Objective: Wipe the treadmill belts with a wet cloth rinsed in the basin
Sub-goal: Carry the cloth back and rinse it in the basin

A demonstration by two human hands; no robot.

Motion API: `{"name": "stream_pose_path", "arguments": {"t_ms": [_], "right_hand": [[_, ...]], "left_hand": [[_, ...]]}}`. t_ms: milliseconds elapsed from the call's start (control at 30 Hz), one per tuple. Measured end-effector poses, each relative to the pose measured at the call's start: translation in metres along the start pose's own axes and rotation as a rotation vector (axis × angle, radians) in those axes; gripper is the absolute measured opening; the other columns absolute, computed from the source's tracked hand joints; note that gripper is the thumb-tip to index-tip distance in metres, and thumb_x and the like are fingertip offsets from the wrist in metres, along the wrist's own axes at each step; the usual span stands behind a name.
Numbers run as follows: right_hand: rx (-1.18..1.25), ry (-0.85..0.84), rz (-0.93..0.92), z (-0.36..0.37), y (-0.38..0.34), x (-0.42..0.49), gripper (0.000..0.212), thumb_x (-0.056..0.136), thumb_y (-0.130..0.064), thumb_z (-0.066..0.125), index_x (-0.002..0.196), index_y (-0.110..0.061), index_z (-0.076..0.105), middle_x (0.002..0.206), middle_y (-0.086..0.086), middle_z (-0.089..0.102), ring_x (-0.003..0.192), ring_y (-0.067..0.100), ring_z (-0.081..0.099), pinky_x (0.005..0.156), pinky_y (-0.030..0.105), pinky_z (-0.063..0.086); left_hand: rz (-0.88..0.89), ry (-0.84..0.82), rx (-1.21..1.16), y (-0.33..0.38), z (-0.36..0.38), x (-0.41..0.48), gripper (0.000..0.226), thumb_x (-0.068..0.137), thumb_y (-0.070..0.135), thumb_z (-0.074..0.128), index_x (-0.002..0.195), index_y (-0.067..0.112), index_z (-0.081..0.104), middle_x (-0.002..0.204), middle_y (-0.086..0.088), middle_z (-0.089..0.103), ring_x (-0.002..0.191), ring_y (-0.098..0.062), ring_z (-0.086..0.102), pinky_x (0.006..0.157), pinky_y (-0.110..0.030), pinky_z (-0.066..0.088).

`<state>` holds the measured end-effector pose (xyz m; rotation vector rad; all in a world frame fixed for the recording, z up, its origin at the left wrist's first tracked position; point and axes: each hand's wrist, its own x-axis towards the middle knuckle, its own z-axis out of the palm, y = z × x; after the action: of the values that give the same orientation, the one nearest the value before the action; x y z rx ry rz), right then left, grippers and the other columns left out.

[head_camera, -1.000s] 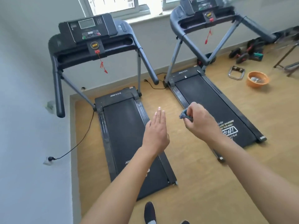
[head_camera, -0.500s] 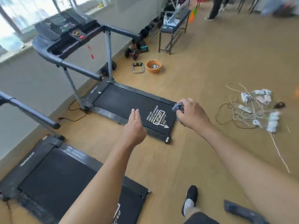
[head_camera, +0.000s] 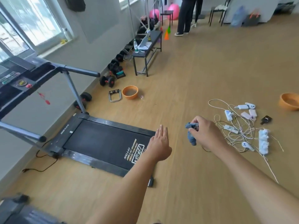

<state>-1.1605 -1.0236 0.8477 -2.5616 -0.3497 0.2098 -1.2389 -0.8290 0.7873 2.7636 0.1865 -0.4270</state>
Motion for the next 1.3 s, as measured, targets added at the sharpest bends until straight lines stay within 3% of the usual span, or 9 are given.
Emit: {"name": "stream_pose_path", "arguments": {"t_ms": [100,300,467,733,867,967,1167,1300], "right_hand": [[-0.006,-0.014,-0.039,-0.011,-0.003,0.077,0.012,0.092,-0.031,0.065,0.094,-0.029,0.054,0.096,-0.008,0.062,0.082,0.018,0.062,0.068,0.035,0.051],[-0.089,-0.059,-0.074,-0.018,-0.013,0.237,0.009,0.093,-0.033,0.063,0.093,-0.030,0.054,0.098,-0.010,0.062,0.082,0.017,0.061,0.063,0.032,0.045],[-0.096,-0.040,-0.078,-0.033,-0.037,0.367,0.009,0.094,-0.032,0.061,0.095,-0.030,0.053,0.101,-0.007,0.063,0.084,0.020,0.061,0.064,0.032,0.047],[-0.071,-0.023,-0.099,-0.039,-0.052,0.595,0.006,0.092,-0.028,0.063,0.092,-0.030,0.056,0.092,-0.010,0.062,0.077,0.018,0.062,0.055,0.028,0.041],[-0.071,-0.098,-0.172,-0.008,-0.065,0.731,0.006,0.091,-0.027,0.062,0.090,-0.029,0.056,0.088,-0.009,0.062,0.076,0.018,0.062,0.057,0.030,0.043],[-0.138,-0.220,-0.268,0.021,-0.096,0.827,0.008,0.090,-0.025,0.061,0.089,-0.030,0.055,0.089,-0.008,0.063,0.077,0.019,0.061,0.058,0.030,0.042],[-0.212,-0.432,-0.512,0.091,-0.209,0.961,0.011,0.089,-0.026,0.064,0.090,-0.033,0.055,0.095,-0.007,0.064,0.086,0.023,0.059,0.068,0.034,0.046],[-0.381,-0.483,-0.747,0.152,-0.277,1.031,0.010,0.096,-0.030,0.061,0.098,-0.032,0.052,0.099,-0.006,0.061,0.089,0.024,0.061,0.070,0.035,0.047]], "left_hand": [[-0.009,-0.002,-0.009,0.006,-0.019,0.068,0.094,0.100,0.022,0.053,0.167,0.007,-0.012,0.175,-0.012,-0.018,0.164,-0.026,-0.008,0.131,-0.044,0.016],[-0.121,-0.062,-0.110,-0.025,-0.059,0.234,0.094,0.102,0.020,0.053,0.166,0.008,-0.015,0.174,-0.013,-0.022,0.163,-0.031,-0.011,0.131,-0.046,0.014],[0.013,-0.056,-0.016,-0.033,-0.113,0.362,0.093,0.100,0.020,0.052,0.167,0.010,-0.011,0.174,-0.008,-0.022,0.163,-0.026,-0.013,0.130,-0.048,0.022],[-0.143,-0.090,0.002,-0.105,-0.183,0.560,0.092,0.103,0.025,0.059,0.168,0.009,-0.004,0.175,-0.011,-0.019,0.163,-0.030,-0.011,0.128,-0.051,0.019],[-0.307,-0.116,-0.155,-0.153,-0.215,0.656,0.089,0.104,0.028,0.059,0.168,0.007,0.001,0.176,-0.013,-0.012,0.164,-0.031,-0.005,0.131,-0.049,0.017],[-0.454,-0.047,-0.106,-0.193,-0.240,0.703,0.091,0.104,0.024,0.055,0.167,0.008,-0.008,0.176,-0.011,-0.013,0.164,-0.030,-0.006,0.131,-0.054,0.014],[-0.706,0.141,-0.374,-0.279,-0.278,0.753,0.092,0.098,0.013,0.050,0.168,0.012,-0.009,0.177,-0.007,-0.013,0.164,-0.025,-0.007,0.132,-0.049,0.014],[-0.915,0.128,-0.507,-0.357,-0.260,0.780,0.088,0.100,0.012,0.048,0.168,0.011,-0.009,0.176,-0.009,-0.014,0.164,-0.030,-0.004,0.131,-0.051,0.017]]}}
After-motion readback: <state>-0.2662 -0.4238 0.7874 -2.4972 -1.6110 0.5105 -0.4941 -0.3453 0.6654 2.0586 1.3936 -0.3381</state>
